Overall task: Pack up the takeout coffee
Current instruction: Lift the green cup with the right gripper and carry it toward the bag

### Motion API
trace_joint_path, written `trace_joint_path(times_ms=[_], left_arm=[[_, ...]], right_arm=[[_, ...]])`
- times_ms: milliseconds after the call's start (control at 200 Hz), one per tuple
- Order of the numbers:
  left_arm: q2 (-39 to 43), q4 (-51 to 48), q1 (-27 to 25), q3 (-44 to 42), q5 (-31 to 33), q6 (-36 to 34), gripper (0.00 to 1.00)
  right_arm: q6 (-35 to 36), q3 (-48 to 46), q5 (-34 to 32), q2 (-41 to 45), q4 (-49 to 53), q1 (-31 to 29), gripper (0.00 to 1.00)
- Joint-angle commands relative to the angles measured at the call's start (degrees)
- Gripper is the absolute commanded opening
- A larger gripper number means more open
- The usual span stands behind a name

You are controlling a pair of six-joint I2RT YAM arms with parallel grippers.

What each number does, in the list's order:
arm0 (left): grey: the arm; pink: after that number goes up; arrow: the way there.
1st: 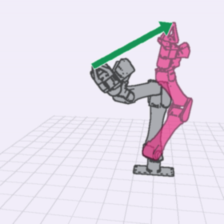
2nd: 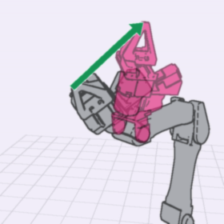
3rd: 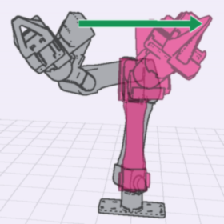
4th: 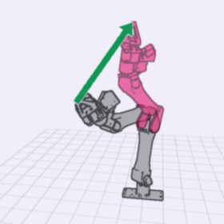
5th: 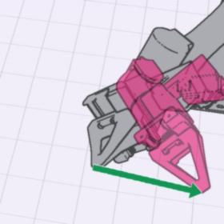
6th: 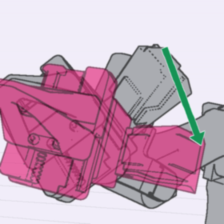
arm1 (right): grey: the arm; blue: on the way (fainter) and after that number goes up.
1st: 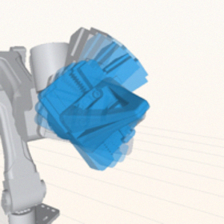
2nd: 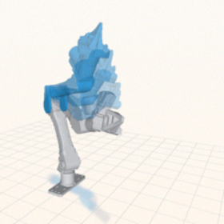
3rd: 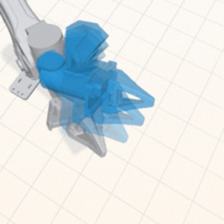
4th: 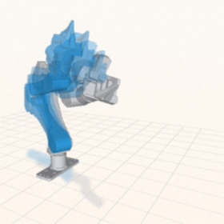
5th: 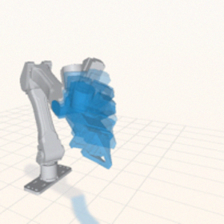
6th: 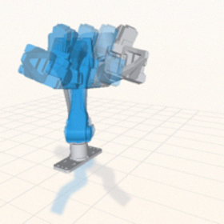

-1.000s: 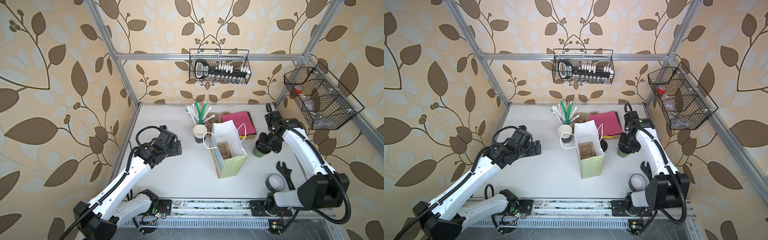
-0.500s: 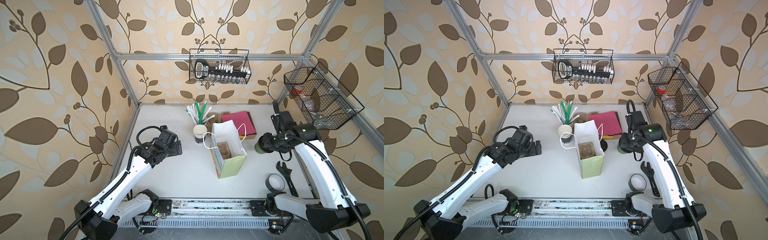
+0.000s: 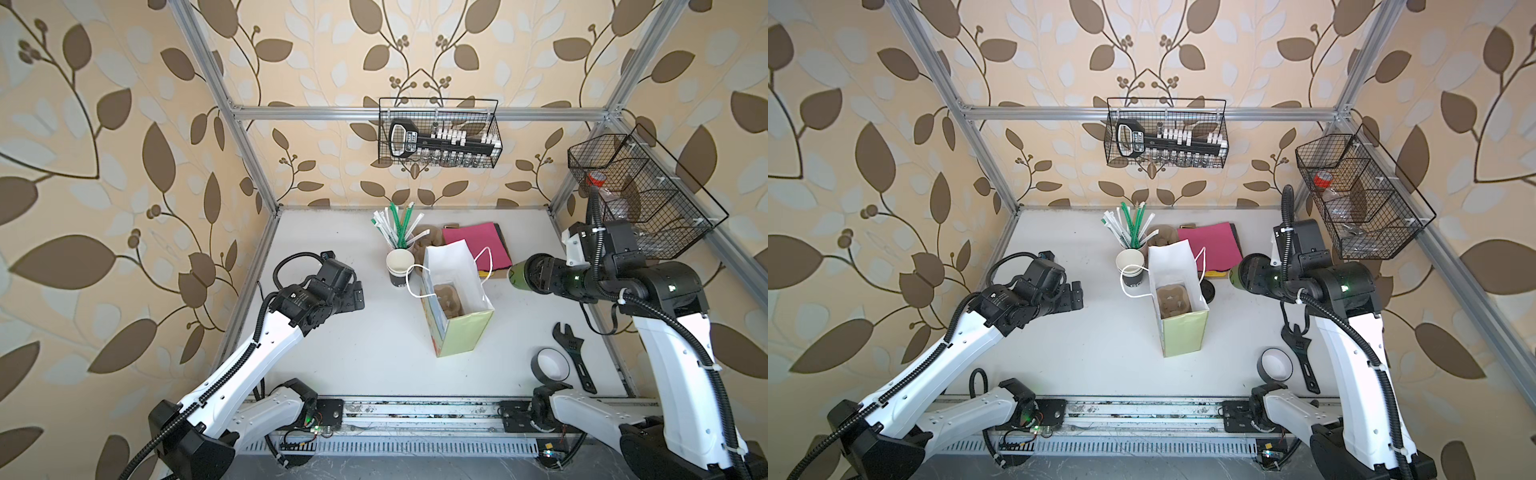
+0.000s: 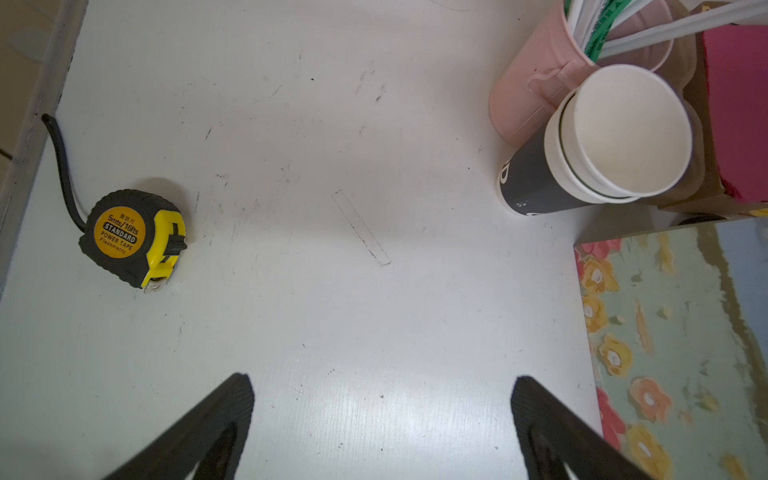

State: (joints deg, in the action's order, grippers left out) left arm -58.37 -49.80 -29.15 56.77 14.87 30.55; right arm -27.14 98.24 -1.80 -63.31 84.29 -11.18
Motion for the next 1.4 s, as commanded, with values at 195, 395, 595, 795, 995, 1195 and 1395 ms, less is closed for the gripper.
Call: trace_joint_path(times_ms=[195,395,595,795,995,1195,1395], left_arm=[[0.4,-0.6,0.4,1.1,-0.8,-0.8,0.99],[0.4,-0.6,0.5,1.3,-0.9,-0.8,0.99],[0.4,-0.6,0.6,1.4,-1.2,-0.8,0.99],[0.2,-0.4,1.0,1.4,-1.5,-0.8,0.99],[0.0,-0.5,1.2,1.4,-1.5,-0.9,0.99],[0.2,-0.4,1.3,1.2,-1.3,-1.0,0.99],[0.1,-0.5,1.3,1.3,-1.4,-1.0,0.99]], right_arm=[[0.9,9.2,6.5,2.6,1.5,-1.1,0.42],[0.1,11.9,15.1,4.3,-2.0,-1.6,0.44],[-1.4,10.5,19.4,4.9,-4.4,-3.5,0.44],[-6.0,10.5,9.2,3.4,-6.6,-18.6,0.43],[-13.2,15.2,-14.6,-4.3,-0.5,-40.7,0.45],[-16.5,15.9,-18.8,-8.7,0.5,-44.0,0.43],[-18.8,18.5,-19.7,-15.4,6.0,-45.5,0.41]])
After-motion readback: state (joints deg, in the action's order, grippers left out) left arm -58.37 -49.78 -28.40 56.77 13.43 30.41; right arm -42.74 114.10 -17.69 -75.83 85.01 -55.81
